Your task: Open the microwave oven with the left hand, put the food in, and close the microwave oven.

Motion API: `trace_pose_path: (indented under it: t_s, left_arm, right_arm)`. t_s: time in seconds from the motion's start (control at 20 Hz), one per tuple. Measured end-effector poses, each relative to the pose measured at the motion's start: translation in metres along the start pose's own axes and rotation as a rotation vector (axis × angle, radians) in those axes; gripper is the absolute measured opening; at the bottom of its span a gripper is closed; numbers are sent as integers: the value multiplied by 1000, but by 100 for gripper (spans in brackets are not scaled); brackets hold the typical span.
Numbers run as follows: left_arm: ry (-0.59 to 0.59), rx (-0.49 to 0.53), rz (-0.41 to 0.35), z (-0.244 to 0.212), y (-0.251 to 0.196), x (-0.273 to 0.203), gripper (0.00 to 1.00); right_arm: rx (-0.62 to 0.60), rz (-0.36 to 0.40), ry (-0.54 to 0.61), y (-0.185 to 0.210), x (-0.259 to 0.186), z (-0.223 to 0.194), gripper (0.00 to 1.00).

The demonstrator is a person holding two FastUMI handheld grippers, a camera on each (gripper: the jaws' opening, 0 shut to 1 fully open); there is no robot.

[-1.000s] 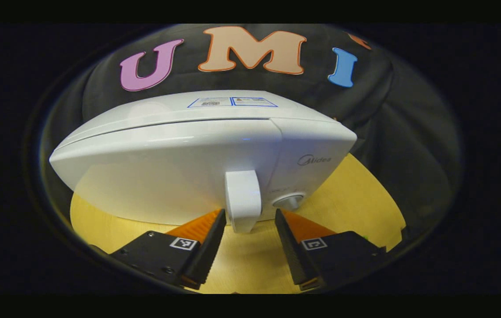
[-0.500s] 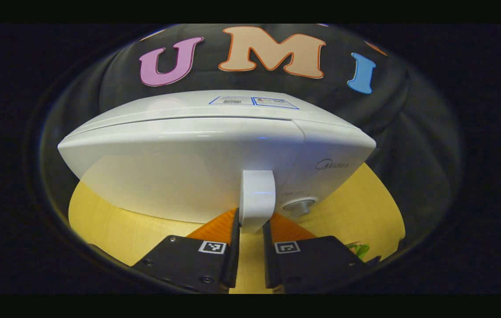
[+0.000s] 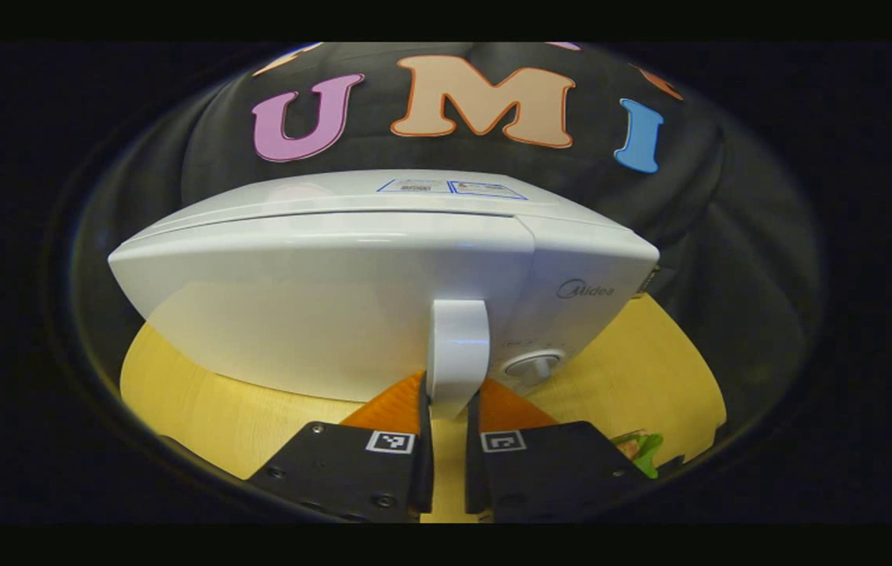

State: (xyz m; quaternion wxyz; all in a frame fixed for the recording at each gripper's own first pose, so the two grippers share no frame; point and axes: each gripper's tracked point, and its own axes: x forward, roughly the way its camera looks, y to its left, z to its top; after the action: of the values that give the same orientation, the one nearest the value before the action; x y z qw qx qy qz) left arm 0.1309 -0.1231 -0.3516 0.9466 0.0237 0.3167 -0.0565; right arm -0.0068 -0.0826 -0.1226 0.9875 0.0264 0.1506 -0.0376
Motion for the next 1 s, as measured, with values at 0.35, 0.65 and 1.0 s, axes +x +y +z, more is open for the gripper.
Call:
trace_pose_path:
  t_s: [0.35,0.65,1.0]
  left_arm:
    - [-9,-6,-11,-1,0,-3,13]
    - [-14,40,-43,-52,17,-76,12]
    - [-6,40,25,-89,54,-134,17]
  right_arm:
    - [2,13,25,10,-13,-13,92]
    - [12,54,48,26,-6,-23,92]
    - [-29,191,45,60,7,-17,92]
